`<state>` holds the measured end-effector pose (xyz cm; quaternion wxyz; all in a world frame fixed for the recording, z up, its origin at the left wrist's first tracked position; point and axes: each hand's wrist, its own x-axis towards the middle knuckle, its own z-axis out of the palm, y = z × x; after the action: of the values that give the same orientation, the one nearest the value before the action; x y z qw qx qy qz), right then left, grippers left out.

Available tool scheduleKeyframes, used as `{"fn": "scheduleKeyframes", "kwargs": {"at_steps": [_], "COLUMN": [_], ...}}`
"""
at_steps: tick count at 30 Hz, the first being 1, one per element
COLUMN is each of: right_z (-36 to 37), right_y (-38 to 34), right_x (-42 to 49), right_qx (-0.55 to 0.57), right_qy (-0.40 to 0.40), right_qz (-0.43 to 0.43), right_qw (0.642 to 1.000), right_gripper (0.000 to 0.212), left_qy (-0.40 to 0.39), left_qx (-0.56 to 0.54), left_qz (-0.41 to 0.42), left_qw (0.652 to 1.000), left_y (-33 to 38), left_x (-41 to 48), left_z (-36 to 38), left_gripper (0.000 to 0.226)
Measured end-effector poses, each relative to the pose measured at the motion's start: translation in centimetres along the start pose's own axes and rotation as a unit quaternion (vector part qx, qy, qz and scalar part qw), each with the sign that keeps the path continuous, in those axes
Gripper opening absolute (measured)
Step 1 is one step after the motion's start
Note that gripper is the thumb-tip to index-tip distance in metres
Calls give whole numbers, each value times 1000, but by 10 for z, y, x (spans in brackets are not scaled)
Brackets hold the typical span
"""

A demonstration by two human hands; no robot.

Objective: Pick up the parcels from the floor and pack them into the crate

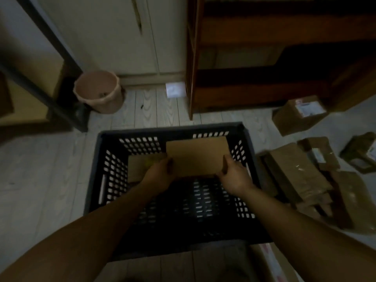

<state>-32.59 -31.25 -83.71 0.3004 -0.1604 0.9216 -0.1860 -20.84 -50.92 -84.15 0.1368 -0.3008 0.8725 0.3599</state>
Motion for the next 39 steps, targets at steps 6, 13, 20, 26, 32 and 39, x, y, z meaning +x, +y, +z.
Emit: {"fn": "scheduleKeyframes", "kwargs": {"at_steps": [6,13,20,26,32,39], "right_z": [86,107,114,133,140,140], "right_y": [39,59,63,71,78,80], "right_x": [72,115,119,128,134,139], "right_qx": [-31,-48,-47,-41,-41,-47], "right_qy": [-15,-16,-18,-35,-87,-105], "right_qz": [19,24,43,56,44,37], "right_qw": [999,998,998,997,994,993], "right_gripper": [59,46,53,58,63,63], "left_qy": [-37,-71,-49,27,8,-4], "left_qx": [135,162,243,378,461,459], "left_qz": [-9,18,58,132,151,137], "left_qw": [990,984,967,916,874,878], "left_y": [-52,-65,-77,-96,-113,-112], "left_x": [72,97,104,106,111,116], "left_z": [68,100,117,134,144,146], "left_gripper": [47,62,55,46,48,47]}}
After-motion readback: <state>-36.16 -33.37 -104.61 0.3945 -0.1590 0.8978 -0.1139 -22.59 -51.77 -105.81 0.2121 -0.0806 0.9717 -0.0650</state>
